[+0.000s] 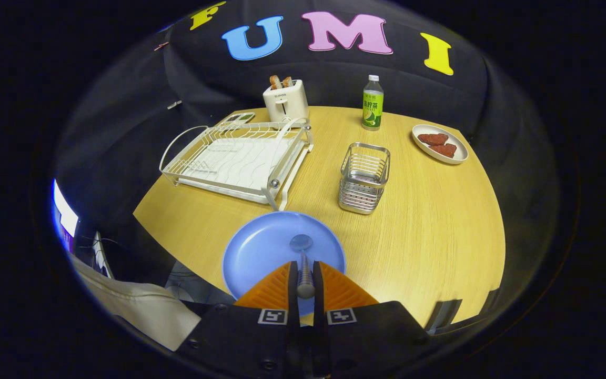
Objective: Take the plate from the dish rack, then take the spoon from the basket and place it into the plate.
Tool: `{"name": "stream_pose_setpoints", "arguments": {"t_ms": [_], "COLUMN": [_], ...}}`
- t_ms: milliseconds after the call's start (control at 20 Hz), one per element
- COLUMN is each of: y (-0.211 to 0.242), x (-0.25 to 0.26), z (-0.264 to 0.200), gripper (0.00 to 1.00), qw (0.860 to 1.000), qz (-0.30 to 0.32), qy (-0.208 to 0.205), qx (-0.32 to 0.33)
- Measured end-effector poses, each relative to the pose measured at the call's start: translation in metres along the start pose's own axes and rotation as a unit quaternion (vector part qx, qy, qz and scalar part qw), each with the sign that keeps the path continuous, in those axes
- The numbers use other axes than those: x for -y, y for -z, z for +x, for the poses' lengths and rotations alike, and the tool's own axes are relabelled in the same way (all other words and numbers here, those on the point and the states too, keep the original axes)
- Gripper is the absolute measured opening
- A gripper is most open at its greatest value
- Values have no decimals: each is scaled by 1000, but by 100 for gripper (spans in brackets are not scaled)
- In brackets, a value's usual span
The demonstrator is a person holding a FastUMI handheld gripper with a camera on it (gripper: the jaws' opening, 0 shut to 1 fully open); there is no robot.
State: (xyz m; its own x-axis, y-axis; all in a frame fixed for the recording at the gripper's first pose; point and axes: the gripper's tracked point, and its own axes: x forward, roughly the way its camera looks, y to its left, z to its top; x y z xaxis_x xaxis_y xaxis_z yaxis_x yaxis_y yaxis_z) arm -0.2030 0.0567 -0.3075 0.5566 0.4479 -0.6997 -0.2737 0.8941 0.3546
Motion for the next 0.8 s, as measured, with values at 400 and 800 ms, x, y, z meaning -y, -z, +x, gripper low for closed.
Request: {"name": "stream_pose_setpoints", "arguments": {"t_ms": [400,800], "y": [27,66], "x": [-6,8], "z": [21,43], "gripper": [13,21], "qw": [1000,997], "qz": [-1,0], "qy": [-14,21], "qx": [-22,-77]}}
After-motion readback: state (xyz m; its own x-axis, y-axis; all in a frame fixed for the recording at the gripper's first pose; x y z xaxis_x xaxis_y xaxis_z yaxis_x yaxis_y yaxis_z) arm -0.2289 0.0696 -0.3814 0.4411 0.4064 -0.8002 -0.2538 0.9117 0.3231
